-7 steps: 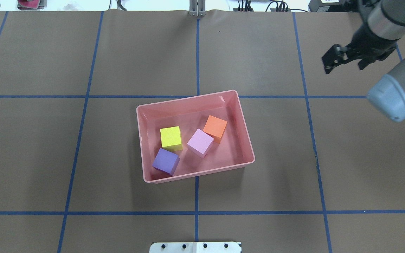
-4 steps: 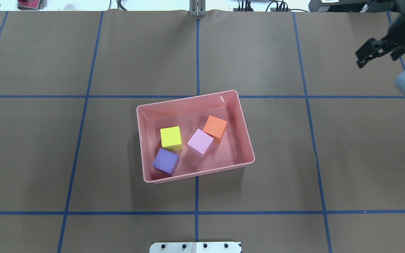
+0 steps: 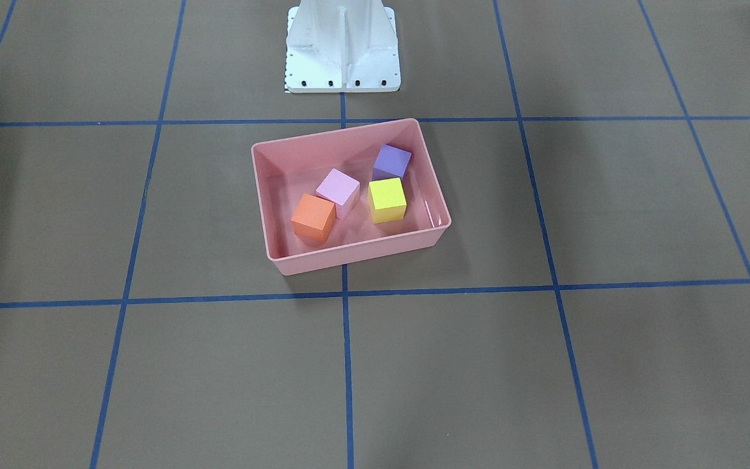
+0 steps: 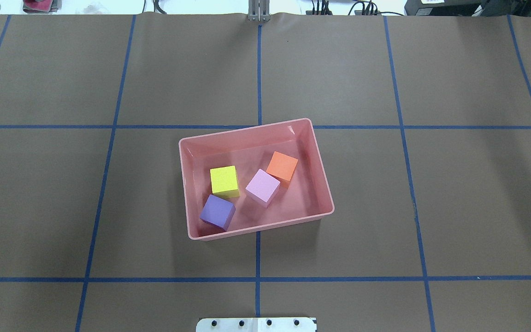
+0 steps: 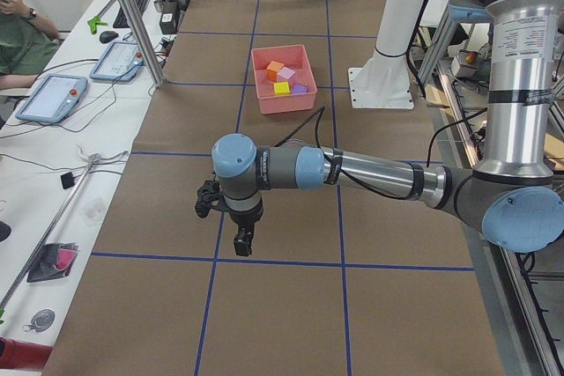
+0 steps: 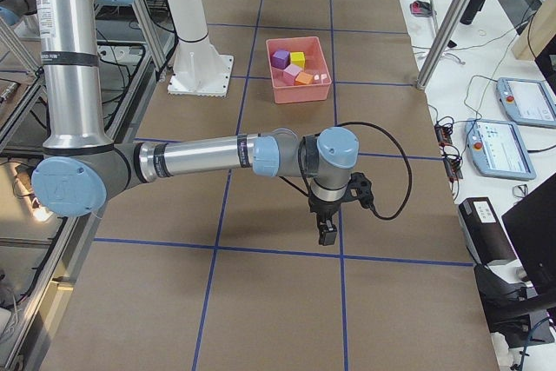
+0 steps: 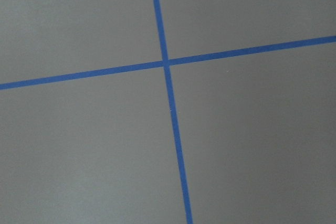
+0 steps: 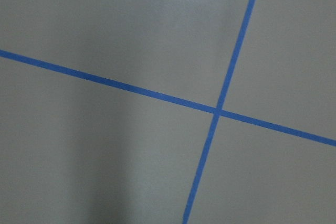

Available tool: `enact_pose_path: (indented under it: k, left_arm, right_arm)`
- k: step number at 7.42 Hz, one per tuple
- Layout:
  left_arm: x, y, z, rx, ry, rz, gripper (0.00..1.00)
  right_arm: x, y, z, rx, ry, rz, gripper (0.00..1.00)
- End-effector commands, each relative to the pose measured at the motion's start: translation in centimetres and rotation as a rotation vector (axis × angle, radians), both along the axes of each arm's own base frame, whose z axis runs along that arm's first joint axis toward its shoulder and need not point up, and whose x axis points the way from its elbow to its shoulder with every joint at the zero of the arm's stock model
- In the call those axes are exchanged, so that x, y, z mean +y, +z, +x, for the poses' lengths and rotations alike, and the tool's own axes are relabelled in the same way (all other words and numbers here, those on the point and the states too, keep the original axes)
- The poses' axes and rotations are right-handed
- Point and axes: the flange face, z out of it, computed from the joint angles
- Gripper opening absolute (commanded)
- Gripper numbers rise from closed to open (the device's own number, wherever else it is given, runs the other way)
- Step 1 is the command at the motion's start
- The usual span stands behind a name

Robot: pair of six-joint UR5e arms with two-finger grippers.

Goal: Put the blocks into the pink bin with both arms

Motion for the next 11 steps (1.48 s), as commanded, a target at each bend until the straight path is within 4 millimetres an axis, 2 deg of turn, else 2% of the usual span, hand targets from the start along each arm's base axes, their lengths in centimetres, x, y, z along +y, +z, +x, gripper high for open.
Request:
enact_pose_path:
  k: [1,3,5,7,8,9,10,11]
  left_arm:
    - [2.2,3.1,-0.5,0.003,-0.015,-0.019,1.00]
    - [2.3,2.4,-0.3,0.005,-0.079,-0.034,1.00]
    - [2.5,2.6,-0.3,0.006,-0.080,-0.013,1.00]
    - [2.5,2.6,-0.3,0.006,-0.075,-0.009,1.00]
    - [2.4,2.4,-0.3,0.004,-0.075,-0.005,1.00]
    - [2.4,2.5,-0.3,0.000,-0.075,-0.007,1.00]
    - [2.5,2.5,-0.3,-0.002,-0.076,-0.007,1.00]
    - [2.5,2.6,-0.3,-0.002,-0.074,-0.007,1.00]
  right_arm:
    - [0.9,0.8,2.4,0.002,0.047,-0.011,1.00]
    - [1.8,1.5,3.0,-0.019,0.063,-0.027,1.00]
    - [2.5,1.9,3.1,-0.060,0.077,-0.044,1.00]
    - [2.9,1.6,4.3,-0.068,0.101,-0.033,1.00]
    - [4.2,2.6,4.0,-0.088,0.102,-0.055,1.00]
    - [5.2,2.4,3.8,-0.104,0.103,-0.053,1.00]
    - [7.0,2.0,3.7,-0.104,0.104,-0.051,1.00]
    - [7.4,1.6,3.7,-0.104,0.104,-0.046,1.00]
